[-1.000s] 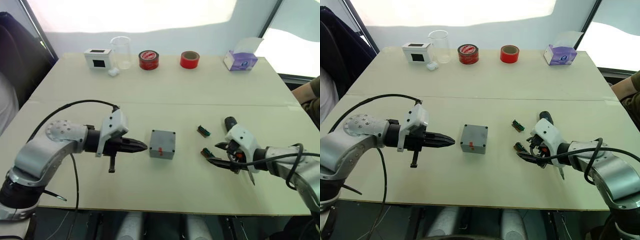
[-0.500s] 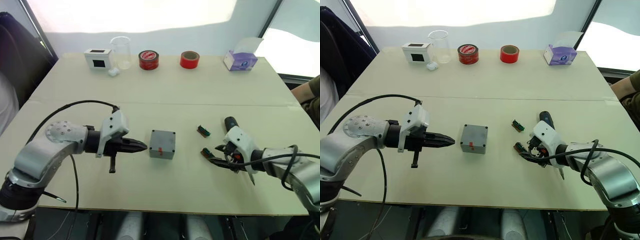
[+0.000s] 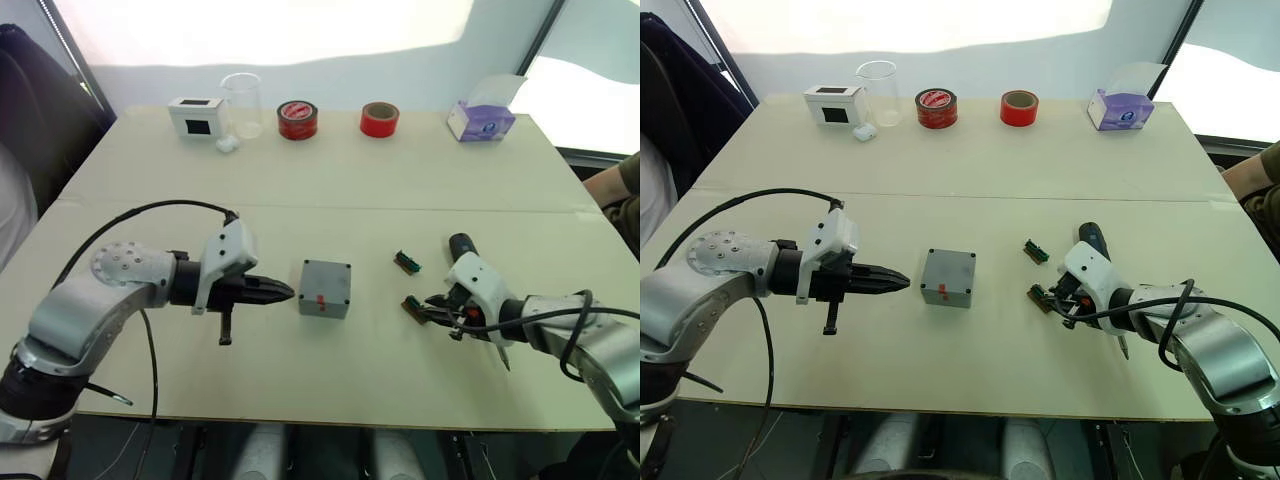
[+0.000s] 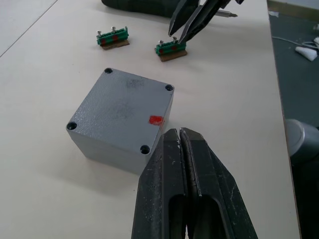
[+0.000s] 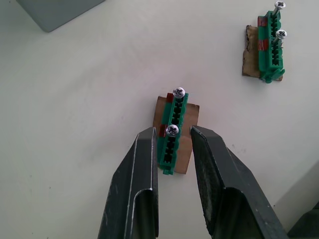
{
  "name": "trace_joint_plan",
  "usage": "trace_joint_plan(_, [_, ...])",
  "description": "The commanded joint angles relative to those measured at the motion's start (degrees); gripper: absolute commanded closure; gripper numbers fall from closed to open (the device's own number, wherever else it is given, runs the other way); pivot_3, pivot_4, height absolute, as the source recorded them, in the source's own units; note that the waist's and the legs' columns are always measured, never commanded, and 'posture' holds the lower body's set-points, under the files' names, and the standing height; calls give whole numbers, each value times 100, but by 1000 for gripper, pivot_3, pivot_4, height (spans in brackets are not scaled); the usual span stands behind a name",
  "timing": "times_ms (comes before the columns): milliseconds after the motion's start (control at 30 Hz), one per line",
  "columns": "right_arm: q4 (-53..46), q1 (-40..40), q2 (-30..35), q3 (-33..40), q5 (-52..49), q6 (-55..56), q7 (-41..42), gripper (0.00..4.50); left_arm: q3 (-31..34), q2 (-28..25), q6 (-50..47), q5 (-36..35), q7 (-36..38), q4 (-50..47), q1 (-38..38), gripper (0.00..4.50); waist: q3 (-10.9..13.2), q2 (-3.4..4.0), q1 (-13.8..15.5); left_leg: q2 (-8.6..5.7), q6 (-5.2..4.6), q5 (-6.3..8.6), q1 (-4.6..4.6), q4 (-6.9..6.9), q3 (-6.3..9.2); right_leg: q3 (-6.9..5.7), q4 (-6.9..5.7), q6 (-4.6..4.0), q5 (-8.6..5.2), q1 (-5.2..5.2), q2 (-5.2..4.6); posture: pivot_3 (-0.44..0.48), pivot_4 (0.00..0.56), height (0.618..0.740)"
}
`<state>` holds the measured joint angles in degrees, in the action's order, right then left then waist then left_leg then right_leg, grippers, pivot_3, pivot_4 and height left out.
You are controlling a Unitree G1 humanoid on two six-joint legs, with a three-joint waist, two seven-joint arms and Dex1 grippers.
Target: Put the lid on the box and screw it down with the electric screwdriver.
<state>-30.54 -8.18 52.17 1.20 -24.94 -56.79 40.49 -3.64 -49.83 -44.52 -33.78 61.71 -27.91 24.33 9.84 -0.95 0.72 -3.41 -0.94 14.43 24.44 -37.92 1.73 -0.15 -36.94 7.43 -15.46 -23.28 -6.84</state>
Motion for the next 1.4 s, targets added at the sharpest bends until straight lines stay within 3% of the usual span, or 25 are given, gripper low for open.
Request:
trace_joint_plan(33, [48,-115,-63,40,27,113,-37,3423,34,-31,74,-17,-27,-122,13,4500,0,0,0,0,0,0,0,0,0,0,0,0,0,0,0,0,150,740])
trace_joint_plan(167, [95,-151,-60,-7,54,140,-53,4446,28,-31,78,-7,-40,-111,13,4500,0,0,-2,0,0,0,0,0,0,0,0,2,1,0,0,0,150,740])
trace_joint_plan(900, [-510,-732,-13,493,-602,-516,-110,4446,238,-54,191,71,-110,395,-44,4500,0,0,-2,0,0,0,0,0,0,0,-1,2,1,0,0,0,150,740])
trace_joint_plan(1067, [-520,-1562,-766,230,-951,-414,-245,4446,493,-100,115,-20,-213,528,-233,4500,0,1,-42,5,0,0,0,1,0,0,-2,3,2,-5,4,0,150,740])
trace_joint_plan(1267, [73,-2170,-1543,-562,-479,31,-596,4446,771,-108,-140,-230,-437,262,-567,4500,2,3,-28,3,1,0,1,3,-1,2,0,3,3,-6,2,0,150,740])
trace_joint_plan(1400, [224,-2176,-1645,-734,-349,187,-576,4446,844,-91,-231,-337,-618,53,-676,4500,3,4,10,3,2,-1,1,4,1,0,-2,0,4,-8,1,0,150,740])
